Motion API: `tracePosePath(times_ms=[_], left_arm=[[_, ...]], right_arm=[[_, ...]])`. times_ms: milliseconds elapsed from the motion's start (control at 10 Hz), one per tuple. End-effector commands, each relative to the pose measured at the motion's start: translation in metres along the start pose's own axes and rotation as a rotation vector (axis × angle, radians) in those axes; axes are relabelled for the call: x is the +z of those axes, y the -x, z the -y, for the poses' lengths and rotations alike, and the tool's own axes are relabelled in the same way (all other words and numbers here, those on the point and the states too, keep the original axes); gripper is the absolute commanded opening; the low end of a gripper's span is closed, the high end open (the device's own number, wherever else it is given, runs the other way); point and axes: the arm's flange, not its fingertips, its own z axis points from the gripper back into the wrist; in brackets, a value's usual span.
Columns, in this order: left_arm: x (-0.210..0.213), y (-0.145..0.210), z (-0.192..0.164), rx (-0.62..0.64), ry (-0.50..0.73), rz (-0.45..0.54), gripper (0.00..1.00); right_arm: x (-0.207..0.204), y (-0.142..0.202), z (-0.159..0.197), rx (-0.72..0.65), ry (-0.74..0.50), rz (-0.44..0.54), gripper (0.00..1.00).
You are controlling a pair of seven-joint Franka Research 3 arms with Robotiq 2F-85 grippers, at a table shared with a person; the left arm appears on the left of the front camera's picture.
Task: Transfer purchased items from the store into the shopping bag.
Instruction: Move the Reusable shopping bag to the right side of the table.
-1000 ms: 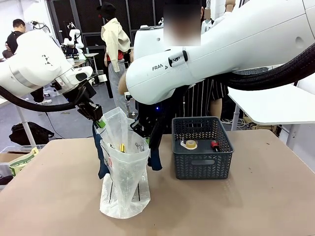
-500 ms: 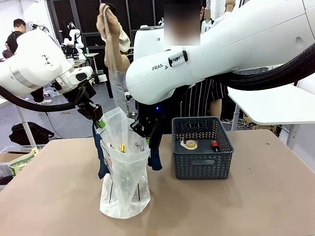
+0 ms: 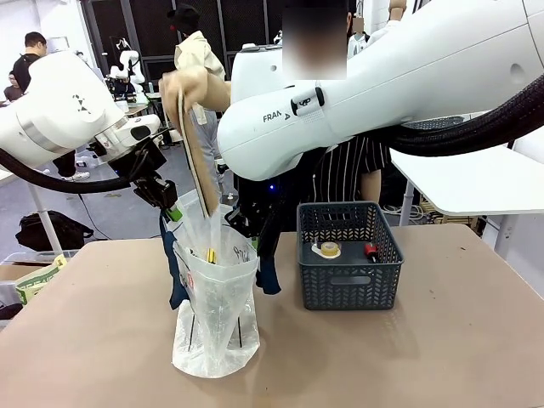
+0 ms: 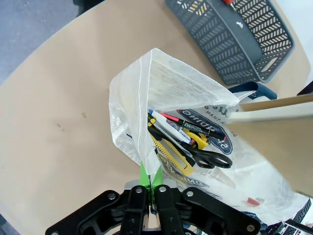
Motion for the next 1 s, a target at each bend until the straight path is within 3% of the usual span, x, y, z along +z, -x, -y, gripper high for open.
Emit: tracePosePath(times_ms=[0, 900], left_arm=[[0.0017, 0.0001, -0.0010, -0.006, -0.004, 0.008, 0.00], [0.0017, 0.0001, -0.0010, -0.006, -0.004, 0.008, 0.00]], right_arm=[[0.0005, 0.0000, -0.0005, 0.001, 0.000, 0.002, 0.00], [0.0005, 0.0000, -0.0005, 0.001, 0.000, 0.002, 0.00]])
